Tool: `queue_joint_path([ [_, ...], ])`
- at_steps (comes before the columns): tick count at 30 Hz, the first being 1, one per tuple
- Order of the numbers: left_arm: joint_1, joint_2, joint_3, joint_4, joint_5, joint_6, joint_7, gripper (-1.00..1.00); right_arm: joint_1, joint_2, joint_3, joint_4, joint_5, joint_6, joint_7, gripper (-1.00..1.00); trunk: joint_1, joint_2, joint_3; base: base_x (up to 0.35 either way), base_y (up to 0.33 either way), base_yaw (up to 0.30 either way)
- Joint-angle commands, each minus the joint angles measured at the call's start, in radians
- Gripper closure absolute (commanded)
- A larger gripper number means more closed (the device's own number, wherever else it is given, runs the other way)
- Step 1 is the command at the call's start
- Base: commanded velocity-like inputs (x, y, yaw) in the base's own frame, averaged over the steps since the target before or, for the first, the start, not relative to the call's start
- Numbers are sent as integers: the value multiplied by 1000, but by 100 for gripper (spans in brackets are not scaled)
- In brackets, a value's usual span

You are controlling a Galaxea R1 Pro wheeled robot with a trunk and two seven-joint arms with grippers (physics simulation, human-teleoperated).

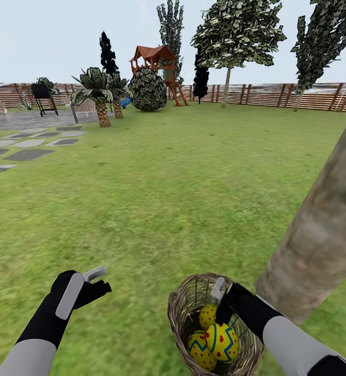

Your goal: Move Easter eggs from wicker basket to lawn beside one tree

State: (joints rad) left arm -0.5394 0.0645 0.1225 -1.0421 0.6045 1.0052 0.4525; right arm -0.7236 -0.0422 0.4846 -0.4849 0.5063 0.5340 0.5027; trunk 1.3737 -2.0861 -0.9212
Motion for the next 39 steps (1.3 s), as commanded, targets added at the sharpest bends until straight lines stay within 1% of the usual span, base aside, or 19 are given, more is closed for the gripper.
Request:
queue_joint_path([
  [1, -1, 0, 0, -1, 11, 3, 9, -100, 0, 0, 3, -6, 11, -1, 8, -100, 0, -1, -1, 0, 0, 0],
  [6, -1, 0, 1, -1, 11, 3, 9, -100, 0, 4, 3, -9, 20, -25, 7, -100, 11, -22, -10, 0, 0, 0],
  [7, -1, 0, 1, -1, 11, 3, 9, -100, 0, 4, 3, -10, 20, -34, 7, -100, 11, -22, -10, 0, 0, 0],
  [11, -1, 0, 2, -1, 11, 3, 9, -100, 0, 2, 3, -8, 21, -88, 12, -100, 27, -50, -23, 0, 0, 0],
  [12, -1, 1, 3, -1, 11, 3, 9, -100, 0, 2, 4, -7, 21, -94, 15, -100, 27, -50, -23, 0, 0, 0],
  [14, -1, 1, 3, -1, 11, 3, 9, -100, 0, 2, 4, -6, 21, -97, 16, -100, 27, -50, -23, 0, 0, 0],
  [16, -1, 0, 2, -1, 11, 3, 9, -100, 0, 2, 4, 1, 21, -99, 18, -100, 34, -64, -29, 0, 0, 0],
  [20, -1, 1, 4, -2, 11, 3, 9, -100, 0, 3, 3, 7, 20, -100, 19, -100, 34, -64, -29, 0, 0, 0],
  [36, -1, 1, 5, -1, 12, 3, 9, -100, 0, 2, 3, 8, 20, -98, 19, -100, 96, -176, -79, 0, 0, 0],
  [39, -1, 1, 5, -1, 12, 3, 8, -100, 0, 2, 3, 8, 14, -98, 19, -100, 107, -197, -89, 0, 0, 0],
])
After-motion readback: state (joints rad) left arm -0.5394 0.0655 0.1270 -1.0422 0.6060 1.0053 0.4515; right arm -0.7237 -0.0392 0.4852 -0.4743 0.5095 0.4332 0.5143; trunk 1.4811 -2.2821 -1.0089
